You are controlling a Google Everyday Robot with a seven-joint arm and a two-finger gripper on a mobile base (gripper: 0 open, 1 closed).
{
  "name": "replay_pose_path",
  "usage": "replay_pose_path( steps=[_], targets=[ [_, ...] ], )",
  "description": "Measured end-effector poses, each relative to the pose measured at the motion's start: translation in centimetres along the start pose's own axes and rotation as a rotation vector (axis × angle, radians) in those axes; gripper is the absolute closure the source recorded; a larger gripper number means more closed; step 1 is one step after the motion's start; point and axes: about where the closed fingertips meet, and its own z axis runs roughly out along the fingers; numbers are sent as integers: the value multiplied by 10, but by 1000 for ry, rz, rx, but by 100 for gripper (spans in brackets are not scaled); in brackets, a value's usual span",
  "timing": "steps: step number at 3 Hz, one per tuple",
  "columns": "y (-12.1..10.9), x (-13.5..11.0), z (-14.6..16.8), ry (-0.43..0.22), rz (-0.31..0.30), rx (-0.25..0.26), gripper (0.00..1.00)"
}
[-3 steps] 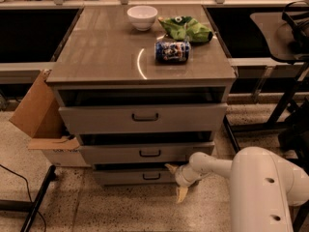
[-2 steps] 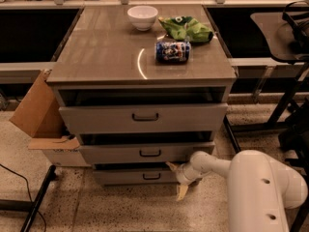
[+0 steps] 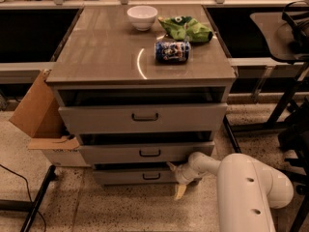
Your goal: Open bottom drawer
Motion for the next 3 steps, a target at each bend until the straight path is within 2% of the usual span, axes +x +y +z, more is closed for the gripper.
replay_pose_path(
  steps=[1,3],
  targets=[
    [9,10,14,5,34,-21,18],
    [8,9,8,8,43,-18,64]
  ],
)
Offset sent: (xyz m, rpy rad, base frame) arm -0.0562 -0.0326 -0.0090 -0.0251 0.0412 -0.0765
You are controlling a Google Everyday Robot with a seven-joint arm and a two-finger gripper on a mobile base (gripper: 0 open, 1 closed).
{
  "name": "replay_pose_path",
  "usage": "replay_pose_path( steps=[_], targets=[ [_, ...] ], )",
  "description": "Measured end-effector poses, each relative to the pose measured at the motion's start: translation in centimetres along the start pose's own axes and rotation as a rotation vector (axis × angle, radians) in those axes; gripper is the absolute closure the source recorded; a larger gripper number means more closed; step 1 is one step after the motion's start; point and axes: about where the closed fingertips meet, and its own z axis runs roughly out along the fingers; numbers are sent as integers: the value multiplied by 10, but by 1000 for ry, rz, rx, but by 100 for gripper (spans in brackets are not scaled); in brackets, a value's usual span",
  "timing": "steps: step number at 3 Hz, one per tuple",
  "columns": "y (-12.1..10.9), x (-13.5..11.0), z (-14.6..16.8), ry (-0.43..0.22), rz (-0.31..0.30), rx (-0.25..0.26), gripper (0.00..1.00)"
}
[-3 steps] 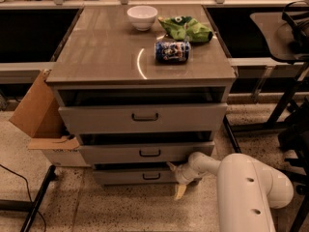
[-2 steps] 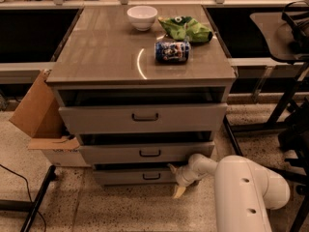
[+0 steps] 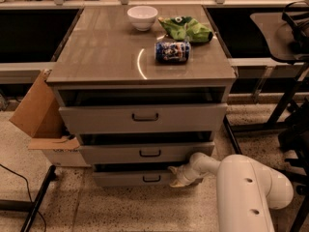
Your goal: Open bottom drawer
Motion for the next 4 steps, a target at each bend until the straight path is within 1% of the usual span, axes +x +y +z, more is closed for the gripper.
replay_pose_path(
  steps=[1,2,3,4],
  targets=[
    [-2,-5,-9,0,0,0,95],
    [-3,-8,-14,0,0,0,100],
    [-3,-10,-18,0,0,0,81],
    [-1,-11,-15,-3,0,-5,50]
  ],
)
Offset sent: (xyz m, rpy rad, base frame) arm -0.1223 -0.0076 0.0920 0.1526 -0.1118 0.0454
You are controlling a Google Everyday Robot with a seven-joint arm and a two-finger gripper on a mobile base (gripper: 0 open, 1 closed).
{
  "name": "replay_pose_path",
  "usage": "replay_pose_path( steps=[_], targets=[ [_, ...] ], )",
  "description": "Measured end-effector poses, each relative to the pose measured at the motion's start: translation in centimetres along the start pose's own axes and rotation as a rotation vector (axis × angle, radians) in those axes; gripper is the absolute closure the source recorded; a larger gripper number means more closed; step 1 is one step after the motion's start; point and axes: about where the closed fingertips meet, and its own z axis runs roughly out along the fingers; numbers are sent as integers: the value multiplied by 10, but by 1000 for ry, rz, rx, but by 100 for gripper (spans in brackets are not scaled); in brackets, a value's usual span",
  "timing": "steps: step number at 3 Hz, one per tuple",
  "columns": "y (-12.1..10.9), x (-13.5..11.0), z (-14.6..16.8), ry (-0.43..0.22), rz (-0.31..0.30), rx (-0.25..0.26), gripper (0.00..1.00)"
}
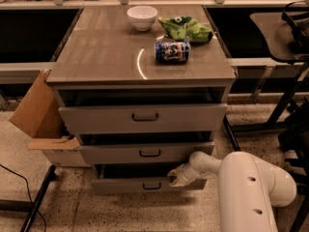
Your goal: Open bottom drawer
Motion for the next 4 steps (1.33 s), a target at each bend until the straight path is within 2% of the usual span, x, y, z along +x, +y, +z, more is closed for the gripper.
replay_pose_path(
  steps=[2,4],
  targets=[
    [0,-1,0,-1,0,-1,4],
    [14,5,3,5,17,-35,0]
  ],
)
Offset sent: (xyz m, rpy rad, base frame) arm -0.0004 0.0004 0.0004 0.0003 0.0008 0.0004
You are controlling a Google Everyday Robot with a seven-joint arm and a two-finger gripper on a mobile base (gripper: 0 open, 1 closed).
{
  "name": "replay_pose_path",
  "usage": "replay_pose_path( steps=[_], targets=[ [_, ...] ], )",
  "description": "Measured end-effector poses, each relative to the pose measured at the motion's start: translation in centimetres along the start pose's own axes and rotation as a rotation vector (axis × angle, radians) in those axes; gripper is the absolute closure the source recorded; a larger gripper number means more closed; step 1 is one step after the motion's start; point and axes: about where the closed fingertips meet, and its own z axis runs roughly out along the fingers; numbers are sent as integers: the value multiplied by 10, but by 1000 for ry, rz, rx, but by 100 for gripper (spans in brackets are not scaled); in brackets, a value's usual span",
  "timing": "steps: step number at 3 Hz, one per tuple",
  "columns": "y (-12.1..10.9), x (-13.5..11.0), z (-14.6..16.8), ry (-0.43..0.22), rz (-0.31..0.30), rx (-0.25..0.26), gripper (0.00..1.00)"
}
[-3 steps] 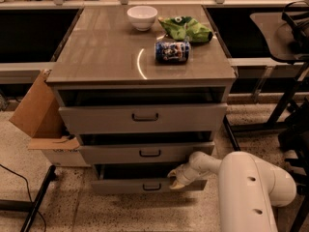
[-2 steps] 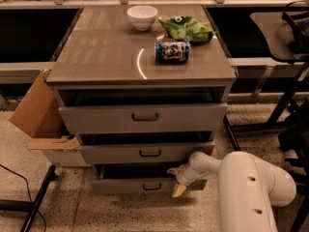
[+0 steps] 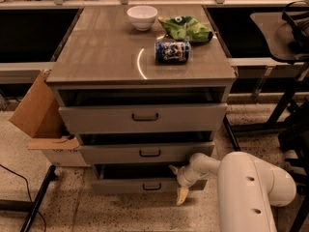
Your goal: Open bottom drawer
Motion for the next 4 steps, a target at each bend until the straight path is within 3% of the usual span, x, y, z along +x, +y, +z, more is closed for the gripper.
replay_pose_path(
  steps=[2,3,4],
  targets=[
    [33,23,-10,14,70,-13,0],
    [45,27,-4,5,88,-38,15],
    [52,27,-11,1,86,-30,38]
  ],
)
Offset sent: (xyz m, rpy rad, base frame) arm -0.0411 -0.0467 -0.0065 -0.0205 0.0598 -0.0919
